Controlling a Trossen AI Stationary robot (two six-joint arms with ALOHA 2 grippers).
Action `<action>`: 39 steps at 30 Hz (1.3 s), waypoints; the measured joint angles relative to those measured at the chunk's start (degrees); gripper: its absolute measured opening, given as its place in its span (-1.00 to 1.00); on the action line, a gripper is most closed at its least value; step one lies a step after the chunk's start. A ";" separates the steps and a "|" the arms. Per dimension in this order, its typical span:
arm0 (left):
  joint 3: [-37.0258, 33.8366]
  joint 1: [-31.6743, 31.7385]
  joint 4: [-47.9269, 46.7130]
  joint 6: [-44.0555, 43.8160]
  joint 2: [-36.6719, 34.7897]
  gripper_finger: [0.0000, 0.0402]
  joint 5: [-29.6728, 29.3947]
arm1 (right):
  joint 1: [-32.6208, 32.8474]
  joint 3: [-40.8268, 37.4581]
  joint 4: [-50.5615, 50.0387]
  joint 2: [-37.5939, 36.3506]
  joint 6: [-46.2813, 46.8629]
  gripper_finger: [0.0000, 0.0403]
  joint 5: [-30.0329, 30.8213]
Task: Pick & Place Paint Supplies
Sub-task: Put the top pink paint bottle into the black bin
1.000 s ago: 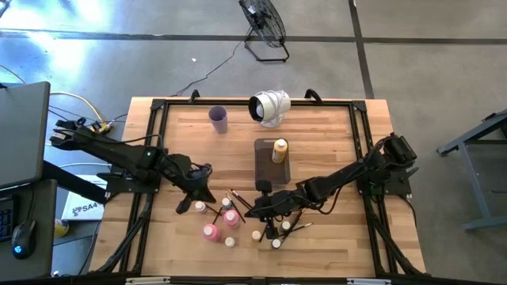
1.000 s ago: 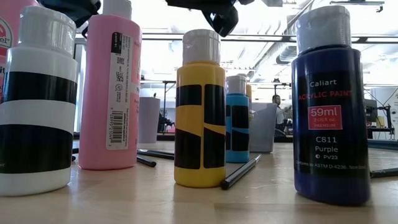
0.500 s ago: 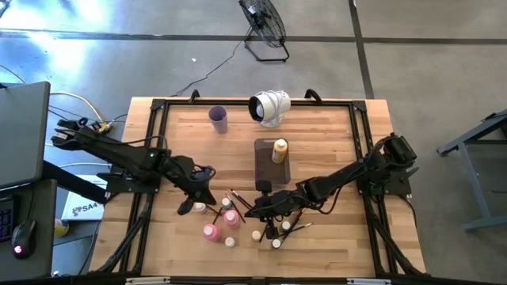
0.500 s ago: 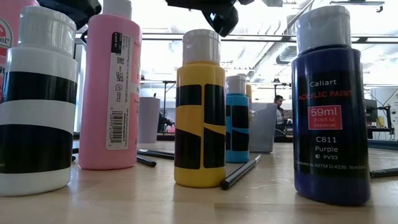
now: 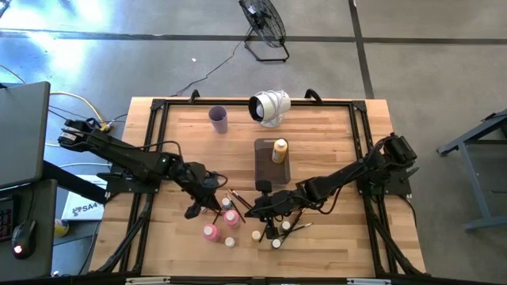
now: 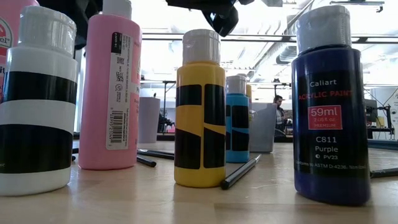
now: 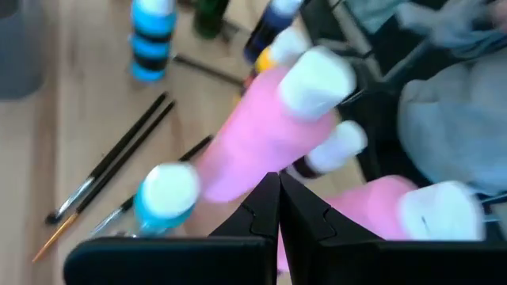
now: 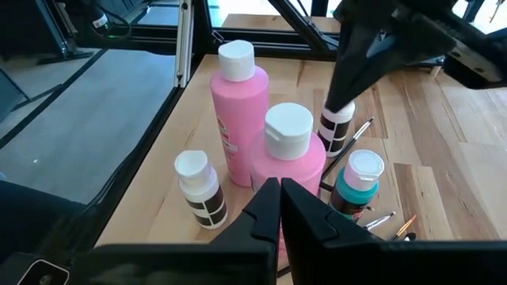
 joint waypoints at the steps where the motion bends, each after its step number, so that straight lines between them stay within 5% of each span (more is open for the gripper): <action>1: 0.01 0.00 1.37 0.16 -0.01 -0.97 0.35 | 0.00 0.00 -0.07 0.00 0.00 -0.98 -0.02; 7: 0.07 -0.30 4.75 3.68 -0.07 -0.97 2.60 | 0.00 0.00 -0.43 0.00 0.00 -0.98 -0.02; 20: 0.07 -10.54 4.42 7.04 -0.07 -0.97 -13.18 | -0.04 0.00 -0.41 0.00 -0.24 -0.98 -0.02; 39: 0.03 -10.10 3.69 1.95 1.60 -0.97 -14.22 | 0.00 0.00 0.16 0.00 -2.97 -0.98 0.02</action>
